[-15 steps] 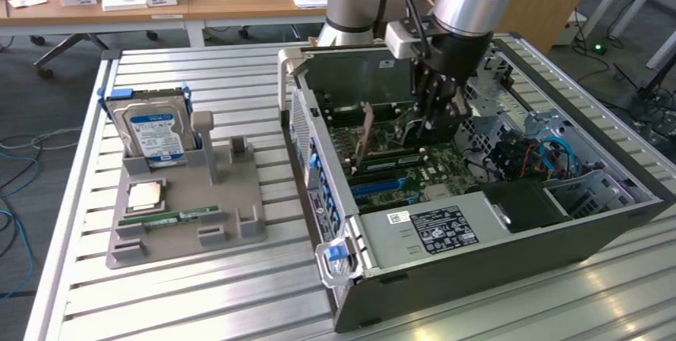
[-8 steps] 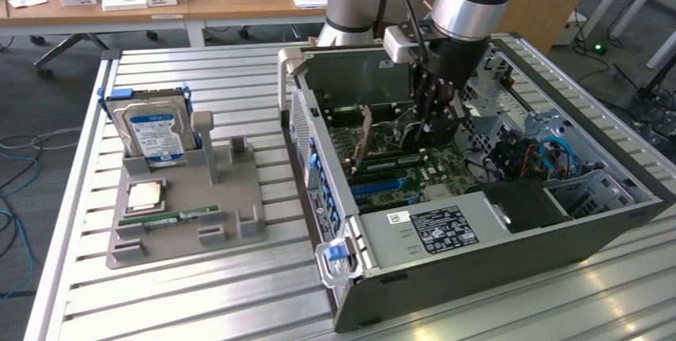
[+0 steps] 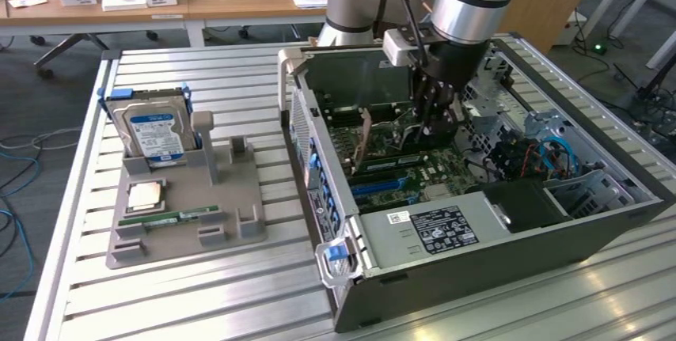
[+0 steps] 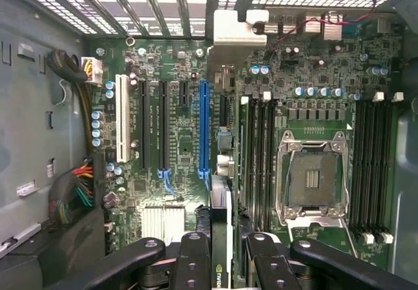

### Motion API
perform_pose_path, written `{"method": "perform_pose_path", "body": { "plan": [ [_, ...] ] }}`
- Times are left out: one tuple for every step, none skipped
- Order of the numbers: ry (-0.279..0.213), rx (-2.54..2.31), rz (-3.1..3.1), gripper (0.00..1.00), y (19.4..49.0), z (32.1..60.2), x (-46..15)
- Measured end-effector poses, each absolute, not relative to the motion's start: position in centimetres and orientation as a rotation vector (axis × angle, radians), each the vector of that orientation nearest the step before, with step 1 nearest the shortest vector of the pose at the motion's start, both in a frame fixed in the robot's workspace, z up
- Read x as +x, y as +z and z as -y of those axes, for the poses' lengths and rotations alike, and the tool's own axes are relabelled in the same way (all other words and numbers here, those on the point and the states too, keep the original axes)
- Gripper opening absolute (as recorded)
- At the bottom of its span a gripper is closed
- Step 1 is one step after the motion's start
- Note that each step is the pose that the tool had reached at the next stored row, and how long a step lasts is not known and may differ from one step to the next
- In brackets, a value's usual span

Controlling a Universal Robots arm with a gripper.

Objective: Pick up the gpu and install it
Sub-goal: 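Insert the gpu into the slot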

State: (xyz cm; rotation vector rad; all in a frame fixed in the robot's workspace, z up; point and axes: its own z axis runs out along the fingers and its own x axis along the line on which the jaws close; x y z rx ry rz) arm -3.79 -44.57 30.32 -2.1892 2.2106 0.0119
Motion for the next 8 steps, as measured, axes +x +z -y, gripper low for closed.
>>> {"method": "perform_pose_path", "body": {
  "plan": [
    [0.012,-2.189,-2.21,0.26,30.27,44.61,-3.81],
    [0.012,-2.189,-2.21,0.26,30.21,44.66,-3.82],
    [0.012,-2.19,-2.21,0.26,30.12,44.69,-3.83],
    [0.012,-2.19,-2.21,0.26,30.04,44.72,-3.85],
    [0.012,-2.19,-2.21,0.26,29.95,44.75,-3.87],
    [0.012,-2.191,-2.209,0.26,29.88,44.79,-3.89],
    [0.012,-2.191,-2.209,0.26,29.8,44.82,-3.92],
    [0.012,-2.191,-2.209,0.26,29.71,44.85,-3.95]
  ]
}}
